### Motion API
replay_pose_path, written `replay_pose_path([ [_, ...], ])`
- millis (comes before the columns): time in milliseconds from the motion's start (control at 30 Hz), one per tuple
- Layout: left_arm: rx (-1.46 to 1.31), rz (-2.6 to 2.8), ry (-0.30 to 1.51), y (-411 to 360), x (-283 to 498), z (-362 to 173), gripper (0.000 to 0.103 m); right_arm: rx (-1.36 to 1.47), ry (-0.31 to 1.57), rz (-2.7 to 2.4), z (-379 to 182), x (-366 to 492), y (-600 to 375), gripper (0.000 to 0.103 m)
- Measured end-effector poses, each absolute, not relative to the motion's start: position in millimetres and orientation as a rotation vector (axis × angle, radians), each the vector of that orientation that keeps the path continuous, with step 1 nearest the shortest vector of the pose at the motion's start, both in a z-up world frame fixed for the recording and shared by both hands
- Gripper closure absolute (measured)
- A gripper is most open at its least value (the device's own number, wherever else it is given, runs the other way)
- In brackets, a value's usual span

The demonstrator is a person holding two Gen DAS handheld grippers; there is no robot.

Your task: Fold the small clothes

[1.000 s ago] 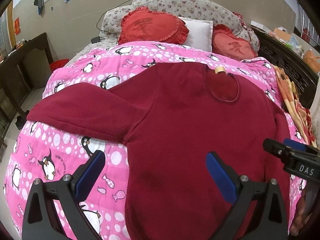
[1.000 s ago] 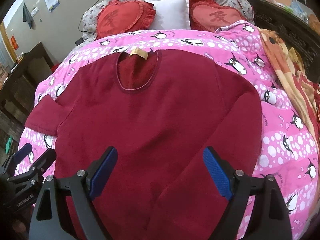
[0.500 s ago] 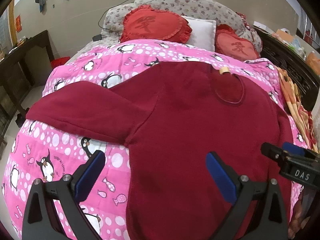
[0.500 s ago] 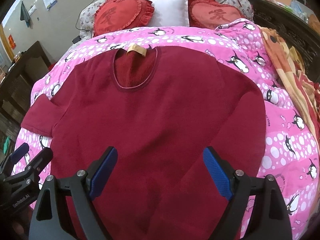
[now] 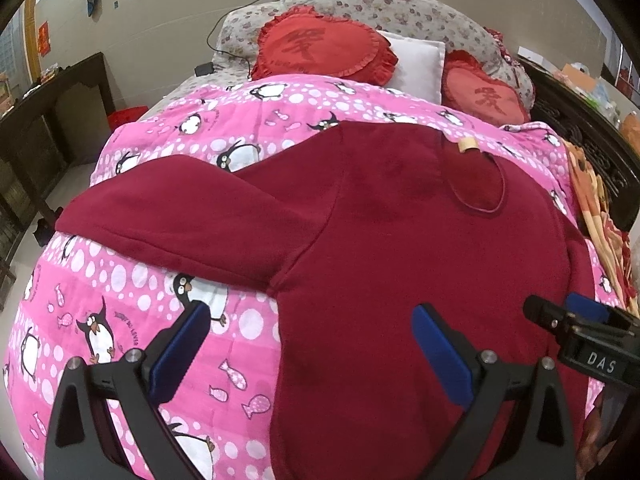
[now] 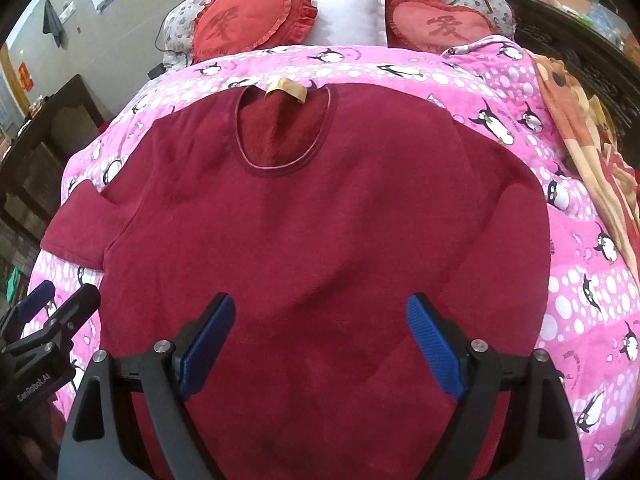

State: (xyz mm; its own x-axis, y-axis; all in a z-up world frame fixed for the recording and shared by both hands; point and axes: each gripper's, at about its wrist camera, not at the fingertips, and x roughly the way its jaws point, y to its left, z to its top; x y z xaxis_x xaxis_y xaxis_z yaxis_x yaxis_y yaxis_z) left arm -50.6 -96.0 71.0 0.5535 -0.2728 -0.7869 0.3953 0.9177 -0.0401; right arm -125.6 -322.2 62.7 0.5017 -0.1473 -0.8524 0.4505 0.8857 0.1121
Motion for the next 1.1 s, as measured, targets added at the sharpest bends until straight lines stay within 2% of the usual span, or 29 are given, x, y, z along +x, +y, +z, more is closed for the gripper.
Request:
replay_pose_path([
  [400, 0.101, -0.317, 0.914, -55.0, -21.5, 69.7, 0.001, 0.333, 1.005, -0.355, 56.3, -117.9, -318.7, 0.033],
  [767, -0.126, -0.128, 0.964, 54.0, 56.7, 66.8, 0.001, 0.309, 1.024, -0.304, 50.2, -97.8, -303.3, 0.033],
  [1100, -0.368, -0.01, 0.993, 135.6, 121.5, 51.2, 0.012, 0.284, 1.048, -0.246, 45.1, -81.2, -284.8, 0.033],
])
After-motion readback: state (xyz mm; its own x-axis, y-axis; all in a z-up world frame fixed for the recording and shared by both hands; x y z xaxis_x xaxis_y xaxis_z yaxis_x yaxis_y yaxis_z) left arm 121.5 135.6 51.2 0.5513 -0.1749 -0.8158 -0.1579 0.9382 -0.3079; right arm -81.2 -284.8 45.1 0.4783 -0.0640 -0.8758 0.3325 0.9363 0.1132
